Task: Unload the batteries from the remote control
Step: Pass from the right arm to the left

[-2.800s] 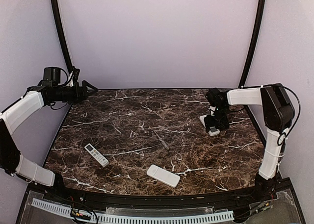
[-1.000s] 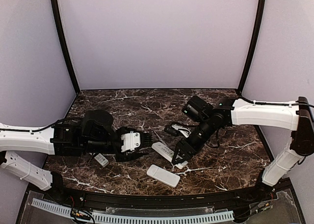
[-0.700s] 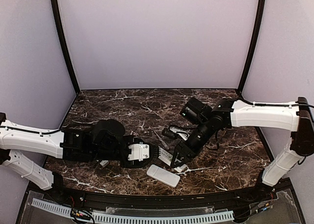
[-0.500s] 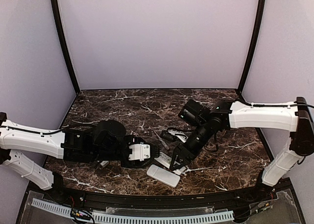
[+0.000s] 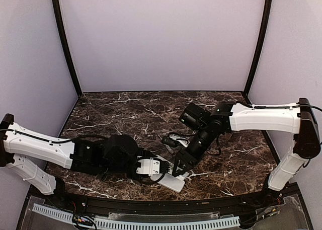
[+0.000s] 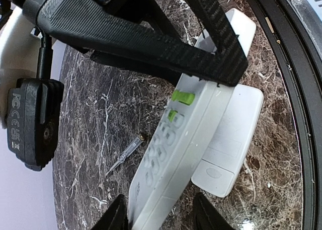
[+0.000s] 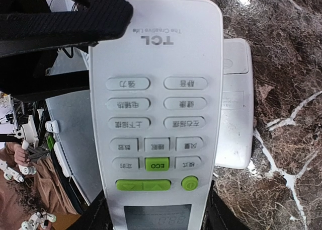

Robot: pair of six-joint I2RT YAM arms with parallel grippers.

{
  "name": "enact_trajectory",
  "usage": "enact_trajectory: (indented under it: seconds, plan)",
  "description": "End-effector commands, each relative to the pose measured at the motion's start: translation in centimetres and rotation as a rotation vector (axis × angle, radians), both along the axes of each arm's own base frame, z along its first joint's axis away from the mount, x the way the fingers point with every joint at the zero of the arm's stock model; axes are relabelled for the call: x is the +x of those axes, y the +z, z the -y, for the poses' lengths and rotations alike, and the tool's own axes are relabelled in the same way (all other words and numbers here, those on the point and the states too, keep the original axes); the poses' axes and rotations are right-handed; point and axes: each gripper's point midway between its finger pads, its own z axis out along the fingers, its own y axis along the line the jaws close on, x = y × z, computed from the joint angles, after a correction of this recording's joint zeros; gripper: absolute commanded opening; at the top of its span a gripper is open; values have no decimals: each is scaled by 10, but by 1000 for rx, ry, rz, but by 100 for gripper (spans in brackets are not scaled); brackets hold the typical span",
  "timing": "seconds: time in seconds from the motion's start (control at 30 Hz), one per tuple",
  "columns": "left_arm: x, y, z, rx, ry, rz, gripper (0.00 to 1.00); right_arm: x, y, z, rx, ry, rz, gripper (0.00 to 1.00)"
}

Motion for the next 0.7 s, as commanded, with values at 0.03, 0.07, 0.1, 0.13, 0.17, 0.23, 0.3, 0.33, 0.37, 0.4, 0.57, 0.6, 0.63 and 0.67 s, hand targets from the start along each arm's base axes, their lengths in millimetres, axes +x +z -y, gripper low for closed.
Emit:
enact_trajectory:
  seconds: [0.03,0.07,0.1,0.13,0.17,0.23,0.3,0.33,0.37,0.4,0.57,0.6,0.63,0.67]
  plan:
    - [2,-8,-4,46,16,31,37,-3,11,-12,48,37,-10,21]
    - [3,-8,-3,49,18,32,36,-4,11,-13,48,37,-12,21]
    - [2,-9,-3,54,20,32,33,-4,10,-13,46,39,-14,20]
    - [3,-9,-3,56,24,37,32,-5,9,-13,45,40,-15,20]
    - [2,-10,-2,58,21,39,32,-5,9,-13,45,41,-16,20]
    - [1,-11,-2,62,18,45,31,-5,9,-14,46,42,-14,20]
    - [1,-12,-3,71,21,70,32,-5,10,-14,48,45,-12,20]
    - [2,-11,-2,67,22,80,32,-5,11,-15,50,48,-11,20]
    - [2,-12,-3,74,22,92,32,-5,10,-15,48,50,-10,20]
    - [2,-12,-4,75,22,97,32,-5,10,-15,46,53,-9,20]
    - [3,-14,-3,84,29,110,36,-6,9,-16,39,64,-10,20]
    - [3,-15,-3,86,30,111,36,-7,9,-17,37,67,-8,20]
    - [3,-17,-3,93,33,115,36,-7,10,-17,37,70,-5,20]
    - [2,-18,-3,99,29,120,35,-7,10,-18,41,72,-2,20]
